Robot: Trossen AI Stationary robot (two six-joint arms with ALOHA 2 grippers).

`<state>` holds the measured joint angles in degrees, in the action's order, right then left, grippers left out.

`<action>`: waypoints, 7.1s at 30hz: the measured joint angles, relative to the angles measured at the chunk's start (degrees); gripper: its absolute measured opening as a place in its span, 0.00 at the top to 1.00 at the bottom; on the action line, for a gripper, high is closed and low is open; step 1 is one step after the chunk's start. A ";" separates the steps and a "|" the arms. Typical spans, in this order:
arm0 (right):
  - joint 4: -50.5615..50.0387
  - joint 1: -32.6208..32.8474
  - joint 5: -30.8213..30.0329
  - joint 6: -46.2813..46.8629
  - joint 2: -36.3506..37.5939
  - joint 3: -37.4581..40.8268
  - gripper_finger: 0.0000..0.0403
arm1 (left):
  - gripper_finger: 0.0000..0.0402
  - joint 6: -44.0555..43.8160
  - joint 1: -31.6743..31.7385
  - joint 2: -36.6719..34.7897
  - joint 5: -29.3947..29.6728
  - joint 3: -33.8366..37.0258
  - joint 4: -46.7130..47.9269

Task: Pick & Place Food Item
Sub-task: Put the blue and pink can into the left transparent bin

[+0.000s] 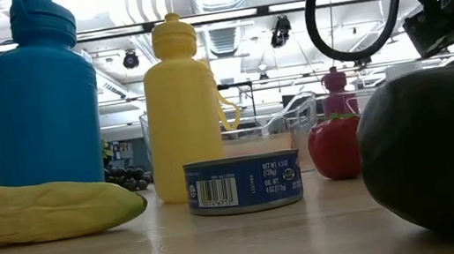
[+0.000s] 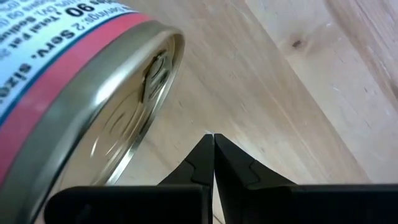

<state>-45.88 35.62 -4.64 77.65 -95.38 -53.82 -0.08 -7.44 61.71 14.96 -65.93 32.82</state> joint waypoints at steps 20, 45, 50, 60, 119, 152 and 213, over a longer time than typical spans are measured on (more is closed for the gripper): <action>-8.44 0.02 -14.47 2.39 14.86 -0.15 0.98 | 0.67 0.07 0.00 -0.02 -0.31 0.00 0.17; -7.85 0.00 -31.61 -7.36 11.46 -12.09 0.98 | 0.71 9.12 -0.13 -0.02 -19.82 0.00 0.19; -7.99 0.00 -31.58 -9.28 8.47 -16.07 0.98 | 0.74 9.29 -0.13 -0.02 -22.55 0.00 0.05; -8.29 0.00 -31.54 -10.87 4.86 -21.03 0.98 | 0.93 9.71 -0.20 -0.02 -23.15 0.38 -0.79; -20.66 8.24 -17.83 18.33 -2.74 -23.93 0.98 | 0.96 9.60 -0.17 0.40 -22.93 0.72 0.24; -16.60 5.86 -13.32 16.84 -4.21 -22.16 0.35 | 0.96 9.64 -0.15 0.40 -22.93 0.74 0.24; 2.51 4.11 -19.50 14.30 -4.17 -5.94 0.55 | 0.96 9.62 -0.15 0.40 -22.95 0.74 0.25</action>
<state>-43.36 39.72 -24.14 91.95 -99.56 -59.76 9.54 -7.60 62.11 -7.99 -65.19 33.07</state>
